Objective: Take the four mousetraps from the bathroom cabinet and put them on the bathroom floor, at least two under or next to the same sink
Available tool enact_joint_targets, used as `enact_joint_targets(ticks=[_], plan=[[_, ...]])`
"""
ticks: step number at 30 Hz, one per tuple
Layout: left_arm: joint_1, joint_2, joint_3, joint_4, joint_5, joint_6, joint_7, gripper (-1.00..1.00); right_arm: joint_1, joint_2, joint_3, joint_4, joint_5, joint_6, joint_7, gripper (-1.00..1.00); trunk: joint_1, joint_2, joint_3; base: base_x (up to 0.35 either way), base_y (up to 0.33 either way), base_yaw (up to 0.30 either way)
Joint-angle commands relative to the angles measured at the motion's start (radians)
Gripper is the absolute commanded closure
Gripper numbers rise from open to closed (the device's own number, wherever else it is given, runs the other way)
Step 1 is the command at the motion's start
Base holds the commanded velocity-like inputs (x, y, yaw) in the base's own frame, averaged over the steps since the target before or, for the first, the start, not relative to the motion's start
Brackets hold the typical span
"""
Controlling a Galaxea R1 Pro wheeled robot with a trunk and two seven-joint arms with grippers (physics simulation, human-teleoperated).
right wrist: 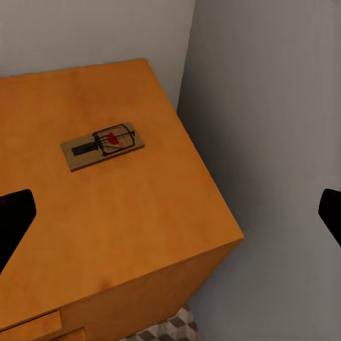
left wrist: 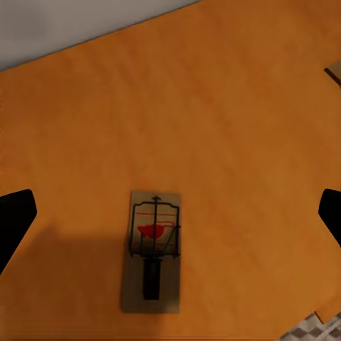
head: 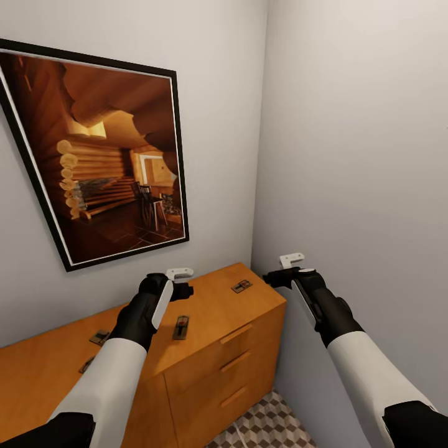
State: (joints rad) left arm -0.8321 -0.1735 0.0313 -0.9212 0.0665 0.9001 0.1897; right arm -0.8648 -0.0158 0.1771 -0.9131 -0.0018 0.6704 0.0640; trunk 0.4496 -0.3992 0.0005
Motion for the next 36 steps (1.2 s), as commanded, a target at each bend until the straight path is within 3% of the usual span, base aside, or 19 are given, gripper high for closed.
enact_joint_targets(ticks=[1, 16, 31, 36], plan=[[0.0, -0.001, 0.002, -0.001, 0.007, 0.004, 0.006, -1.0, 0.0, -0.001, 0.002, -0.001, 0.0, 0.005, 0.002, -1.0, 0.0, -0.001, -0.001, 0.0, 0.0, 0.0], [0.011, -0.001, 0.001, -0.001, 0.006, 0.058, 0.002, -1.0, 0.0, -0.001, 0.002, -0.001, 0.0, 0.005, 0.002, -1.0, 0.0, -0.001, -0.001, 0.0, 0.0, 0.0], [0.016, -0.001, 0.001, -0.001, 0.008, 0.066, 0.0, -1.0, 0.0, -0.001, 0.002, -0.001, 0.0, 0.005, 0.002, -1.0, 0.0, -0.001, -0.001, 0.0, 0.0, 0.0], [0.017, -0.001, 0.001, -0.001, 0.008, 0.065, 0.001, -1.0, 0.0, -0.001, 0.002, -0.001, 0.0, 0.005, 0.001, -1.0, 0.02, -0.036, -0.016, 0.0, 0.0, 0.0]])
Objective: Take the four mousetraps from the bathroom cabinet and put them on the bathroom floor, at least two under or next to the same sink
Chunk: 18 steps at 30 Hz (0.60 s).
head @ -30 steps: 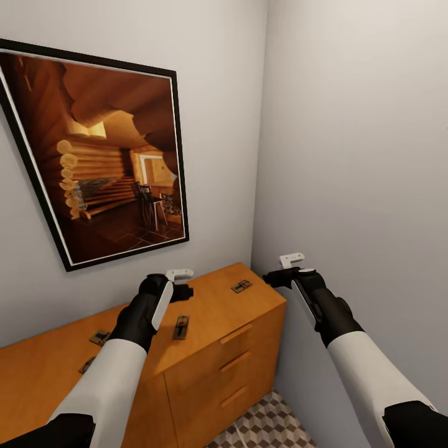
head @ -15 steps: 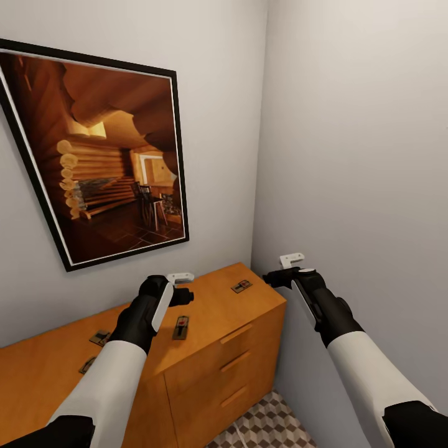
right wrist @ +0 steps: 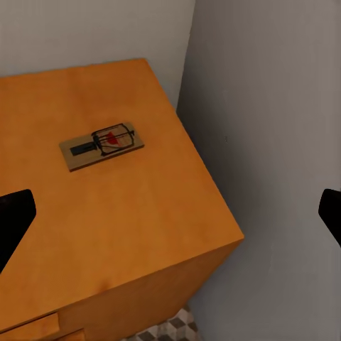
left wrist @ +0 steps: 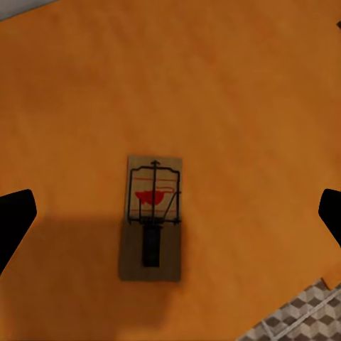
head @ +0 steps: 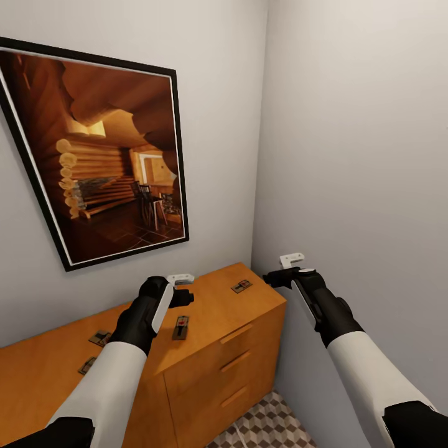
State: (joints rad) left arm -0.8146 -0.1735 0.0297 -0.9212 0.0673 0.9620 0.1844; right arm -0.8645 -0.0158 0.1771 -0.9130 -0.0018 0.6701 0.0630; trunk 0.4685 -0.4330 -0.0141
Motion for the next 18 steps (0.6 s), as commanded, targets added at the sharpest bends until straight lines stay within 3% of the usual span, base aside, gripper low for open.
enact_joint_targets(ticks=[1, 14, 18], plan=[[0.0, -0.001, 0.002, -0.001, 0.007, 0.003, 0.007, -1.0, -0.001, -0.001, 0.002, -0.001, 0.0, 0.005, 0.002, -1.0, 0.004, -0.009, -0.005, 0.0, 0.0, 0.0], [0.0, -0.001, 0.002, -0.002, 0.006, 0.002, 0.011, -1.0, -0.001, -0.001, 0.002, -0.001, 0.0, 0.004, 0.002, -1.0, 0.054, -0.1, -0.045, 0.0, 0.0, 0.0], [0.0, -0.001, 0.003, -0.002, 0.006, 0.001, 0.011, -1.0, -0.001, -0.001, 0.002, -0.001, 0.0, 0.003, 0.002, -1.0, 0.054, -0.1, -0.045, 0.0, 0.0, 0.0]])
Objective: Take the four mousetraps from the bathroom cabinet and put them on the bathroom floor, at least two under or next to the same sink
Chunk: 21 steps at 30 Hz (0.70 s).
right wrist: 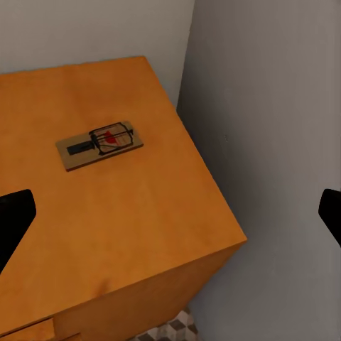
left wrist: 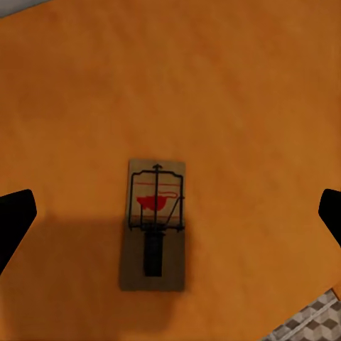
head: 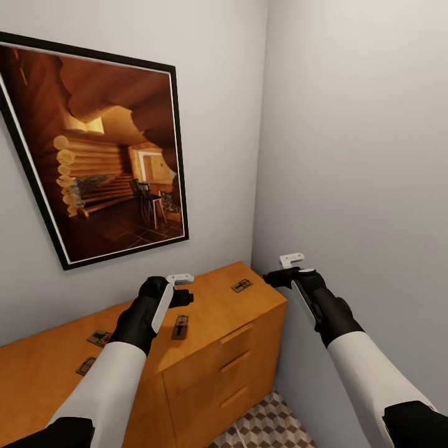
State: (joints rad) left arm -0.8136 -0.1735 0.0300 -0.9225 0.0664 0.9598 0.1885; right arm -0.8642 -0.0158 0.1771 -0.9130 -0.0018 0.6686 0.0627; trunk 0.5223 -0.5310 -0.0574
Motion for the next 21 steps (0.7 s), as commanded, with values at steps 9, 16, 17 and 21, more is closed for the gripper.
enact_joint_targets(ticks=[9, 16, 17, 21], plan=[[-0.001, -0.001, 0.005, -0.001, 0.007, 0.005, 0.005, -1.0, -0.001, -0.001, 0.002, -0.001, 0.001, 0.005, 0.002, -1.0, 0.001, -0.002, -0.002, 0.0, 0.0, 0.0], [-0.001, -0.001, 0.005, 0.0, 0.007, 0.006, 0.005, -1.0, -0.001, -0.001, 0.002, -0.001, 0.002, 0.005, 0.002, -1.0, 0.001, -0.002, -0.002, 0.0, 0.0, 0.0], [-0.001, -0.001, 0.005, 0.0, 0.007, 0.006, 0.004, -1.0, -0.001, -0.001, 0.002, -0.001, 0.002, 0.005, 0.002, -1.0, 0.001, -0.002, -0.002, 0.0, 0.0, 0.0], [-0.001, -0.001, 0.005, 0.0, 0.007, 0.006, 0.004, -1.0, -0.001, -0.001, 0.002, -0.001, 0.001, 0.004, 0.002, -1.0, 0.001, -0.002, -0.002, 0.0, 0.0, 0.0]])
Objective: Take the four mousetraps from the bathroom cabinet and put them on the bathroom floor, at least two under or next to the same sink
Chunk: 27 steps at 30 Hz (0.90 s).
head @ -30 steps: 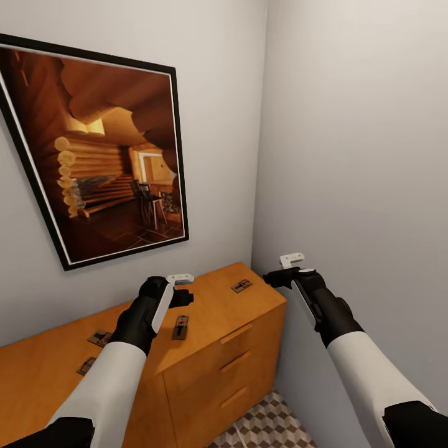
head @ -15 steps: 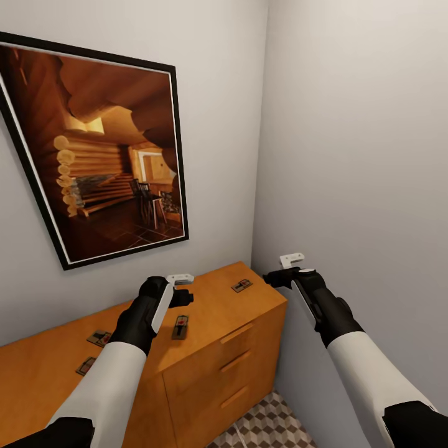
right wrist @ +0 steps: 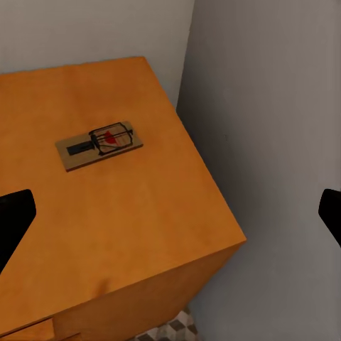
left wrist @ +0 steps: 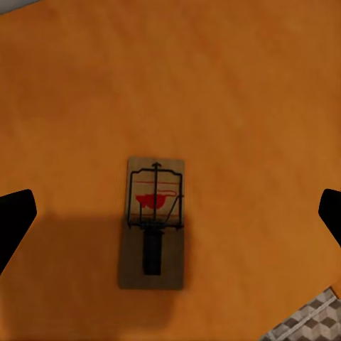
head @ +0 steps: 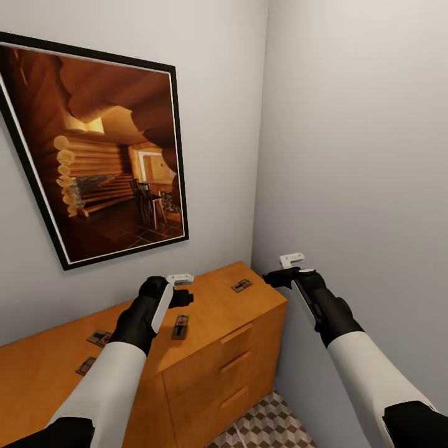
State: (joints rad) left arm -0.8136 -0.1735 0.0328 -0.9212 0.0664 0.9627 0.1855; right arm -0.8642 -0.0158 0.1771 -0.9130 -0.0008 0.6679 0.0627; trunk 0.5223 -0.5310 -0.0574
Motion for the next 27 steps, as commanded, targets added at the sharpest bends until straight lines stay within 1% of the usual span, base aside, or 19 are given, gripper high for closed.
enact_joint_targets(ticks=[1, 27], plan=[[-0.001, -0.001, 0.003, -0.001, 0.007, 0.004, 0.007, -1.0, -0.001, -0.001, 0.002, -0.001, 0.0, 0.005, 0.002, -1.0, 0.001, -0.002, -0.002, 0.0, 0.0, 0.0], [0.014, -0.001, 0.004, -0.001, 0.004, 0.004, 0.011, -1.0, -0.001, -0.001, 0.002, 0.004, -0.001, 0.004, 0.002, -1.0, 0.001, -0.002, -0.002, 0.0, 0.0, 0.0]])
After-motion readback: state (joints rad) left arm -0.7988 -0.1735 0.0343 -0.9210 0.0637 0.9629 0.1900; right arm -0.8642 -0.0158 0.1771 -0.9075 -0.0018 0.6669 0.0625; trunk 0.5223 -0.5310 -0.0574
